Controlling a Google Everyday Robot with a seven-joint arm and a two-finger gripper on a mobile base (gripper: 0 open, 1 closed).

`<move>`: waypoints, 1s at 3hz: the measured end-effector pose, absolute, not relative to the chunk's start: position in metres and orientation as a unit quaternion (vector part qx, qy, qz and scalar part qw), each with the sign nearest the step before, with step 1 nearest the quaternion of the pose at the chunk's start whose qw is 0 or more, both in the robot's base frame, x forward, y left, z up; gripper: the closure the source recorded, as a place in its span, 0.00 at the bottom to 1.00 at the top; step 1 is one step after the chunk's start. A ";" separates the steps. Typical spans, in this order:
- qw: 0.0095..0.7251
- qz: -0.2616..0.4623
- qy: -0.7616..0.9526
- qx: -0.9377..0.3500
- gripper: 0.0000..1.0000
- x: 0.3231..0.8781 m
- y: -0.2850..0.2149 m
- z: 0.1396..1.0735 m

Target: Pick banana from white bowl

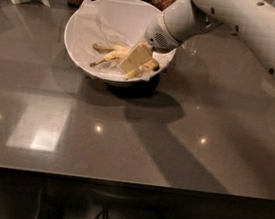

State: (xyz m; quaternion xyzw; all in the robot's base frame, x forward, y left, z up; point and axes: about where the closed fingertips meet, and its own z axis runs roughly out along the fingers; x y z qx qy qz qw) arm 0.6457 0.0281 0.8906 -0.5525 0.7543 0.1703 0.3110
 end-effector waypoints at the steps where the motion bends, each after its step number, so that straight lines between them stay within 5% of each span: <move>1: 0.307 0.169 0.754 -0.555 0.22 0.649 0.029 0.884; 3: 0.286 0.130 0.777 -0.546 0.44 0.671 0.001 0.857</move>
Offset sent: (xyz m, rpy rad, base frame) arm 0.0345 -0.0392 -0.0409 -0.1200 0.0052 -0.0685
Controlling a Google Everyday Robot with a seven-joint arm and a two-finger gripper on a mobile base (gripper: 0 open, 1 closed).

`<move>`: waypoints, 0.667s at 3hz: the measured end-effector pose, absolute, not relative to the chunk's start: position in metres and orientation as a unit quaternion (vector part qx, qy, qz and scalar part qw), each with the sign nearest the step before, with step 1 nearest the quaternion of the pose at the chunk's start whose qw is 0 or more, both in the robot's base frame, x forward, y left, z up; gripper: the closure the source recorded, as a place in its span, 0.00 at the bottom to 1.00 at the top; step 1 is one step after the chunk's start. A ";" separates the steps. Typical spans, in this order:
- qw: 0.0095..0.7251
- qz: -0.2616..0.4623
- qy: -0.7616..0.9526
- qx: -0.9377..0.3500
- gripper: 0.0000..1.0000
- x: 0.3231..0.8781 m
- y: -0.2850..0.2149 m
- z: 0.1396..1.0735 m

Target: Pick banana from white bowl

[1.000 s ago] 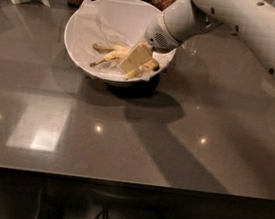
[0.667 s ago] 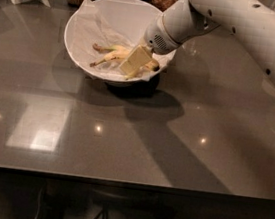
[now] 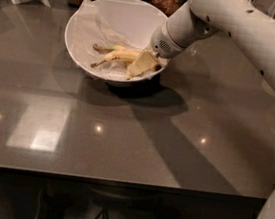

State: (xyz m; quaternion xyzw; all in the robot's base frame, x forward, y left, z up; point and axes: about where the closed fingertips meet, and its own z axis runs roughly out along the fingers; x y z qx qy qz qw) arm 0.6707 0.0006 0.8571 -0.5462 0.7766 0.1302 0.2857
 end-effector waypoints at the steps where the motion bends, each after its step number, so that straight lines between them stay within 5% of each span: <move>1: 0.280 0.114 0.785 -0.540 0.67 0.676 -0.011 0.854; 2: 0.278 0.108 0.795 -0.529 0.90 0.677 -0.017 0.863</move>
Offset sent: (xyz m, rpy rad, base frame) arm 0.0081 -0.0279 0.0195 -0.0490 0.0041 -0.1034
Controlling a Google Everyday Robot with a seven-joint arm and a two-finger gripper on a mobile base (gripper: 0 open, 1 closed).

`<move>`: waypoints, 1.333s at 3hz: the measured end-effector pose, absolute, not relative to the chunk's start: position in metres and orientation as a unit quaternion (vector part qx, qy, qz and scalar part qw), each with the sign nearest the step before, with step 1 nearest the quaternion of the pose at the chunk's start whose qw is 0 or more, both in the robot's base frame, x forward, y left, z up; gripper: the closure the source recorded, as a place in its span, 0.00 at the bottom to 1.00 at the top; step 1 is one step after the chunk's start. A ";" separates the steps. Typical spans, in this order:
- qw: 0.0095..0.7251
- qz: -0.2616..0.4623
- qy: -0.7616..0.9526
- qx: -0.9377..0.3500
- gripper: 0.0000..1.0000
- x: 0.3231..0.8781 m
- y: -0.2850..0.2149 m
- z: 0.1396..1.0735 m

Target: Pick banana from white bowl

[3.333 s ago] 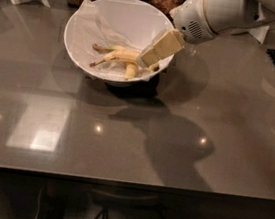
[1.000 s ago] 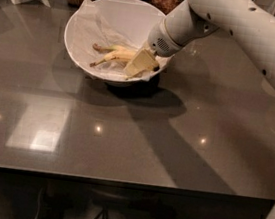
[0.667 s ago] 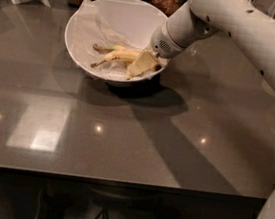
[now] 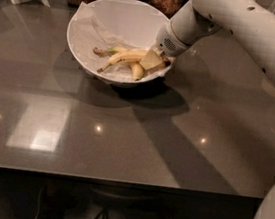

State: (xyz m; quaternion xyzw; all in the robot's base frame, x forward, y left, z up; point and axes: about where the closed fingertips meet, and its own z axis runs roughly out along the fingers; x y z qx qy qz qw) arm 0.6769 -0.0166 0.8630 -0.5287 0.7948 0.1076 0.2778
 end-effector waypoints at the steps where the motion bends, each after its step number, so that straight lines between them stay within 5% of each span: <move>1: 0.283 0.111 0.800 -0.518 1.00 0.673 -0.017 0.882; 4: 0.365 0.179 0.782 -0.472 1.00 0.613 -0.035 0.964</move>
Offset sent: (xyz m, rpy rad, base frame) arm -0.0392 -0.0157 0.0947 0.2145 -0.0428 -0.0974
